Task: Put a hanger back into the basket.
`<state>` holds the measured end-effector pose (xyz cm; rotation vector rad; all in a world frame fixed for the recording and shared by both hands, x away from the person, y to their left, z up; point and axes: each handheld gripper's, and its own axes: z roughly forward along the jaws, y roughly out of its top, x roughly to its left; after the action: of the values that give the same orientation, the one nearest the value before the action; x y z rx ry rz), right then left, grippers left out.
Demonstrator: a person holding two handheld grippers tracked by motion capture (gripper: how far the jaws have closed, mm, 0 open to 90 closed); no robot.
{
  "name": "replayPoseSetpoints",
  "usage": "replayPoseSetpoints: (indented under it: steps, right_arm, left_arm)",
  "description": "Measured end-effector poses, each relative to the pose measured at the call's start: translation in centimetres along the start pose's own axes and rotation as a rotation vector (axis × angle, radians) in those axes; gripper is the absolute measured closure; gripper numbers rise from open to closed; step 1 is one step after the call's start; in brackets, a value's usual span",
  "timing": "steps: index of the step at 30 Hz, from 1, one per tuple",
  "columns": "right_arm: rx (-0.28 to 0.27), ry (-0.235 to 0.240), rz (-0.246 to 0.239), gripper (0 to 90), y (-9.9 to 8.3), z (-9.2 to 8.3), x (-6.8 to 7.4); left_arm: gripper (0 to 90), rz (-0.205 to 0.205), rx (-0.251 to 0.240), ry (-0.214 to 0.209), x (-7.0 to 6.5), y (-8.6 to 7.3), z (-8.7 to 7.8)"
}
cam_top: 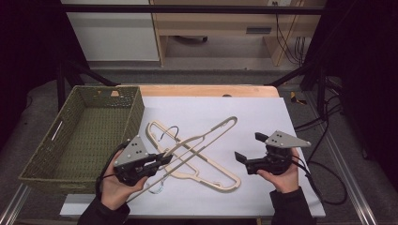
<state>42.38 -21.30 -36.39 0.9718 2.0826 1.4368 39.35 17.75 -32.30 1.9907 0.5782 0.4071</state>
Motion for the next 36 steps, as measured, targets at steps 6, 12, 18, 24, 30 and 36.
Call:
replayPoseSetpoints:
  steps: [6, 12, 18, 24, 30, 36]
  right_arm:
    - [-0.006, -0.041, 0.041, 1.8, -1.2, -1.2, -1.5]
    - [-0.007, -0.076, 0.050, 1.4, -1.9, -2.0, -2.2]
    - [-0.007, -0.095, 0.055, 1.7, -2.3, -2.6, -2.5]
    - [-0.014, -0.105, 0.061, 1.6, -2.3, -2.9, -2.6]
    - [-0.017, -0.113, 0.059, 1.6, -2.3, -3.0, -2.7]
    - [-0.013, -0.117, 0.062, 1.5, -2.4, -2.9, -2.7]
  left_arm:
    - [86.1, 0.012, -0.019, 0.027, 1.0, 1.7, -1.5]
    - [86.1, 0.017, -0.016, 0.060, 3.1, 3.0, -2.9]
    - [86.1, 0.011, -0.018, 0.101, 5.9, 3.2, -4.3]
    - [86.1, 0.003, -0.035, 0.133, 8.4, 3.3, -5.8]
    - [86.1, -0.014, -0.025, 0.209, 11.1, 2.7, -7.1]
    - [86.0, -0.041, -0.023, 0.270, 13.7, 1.5, -8.6]
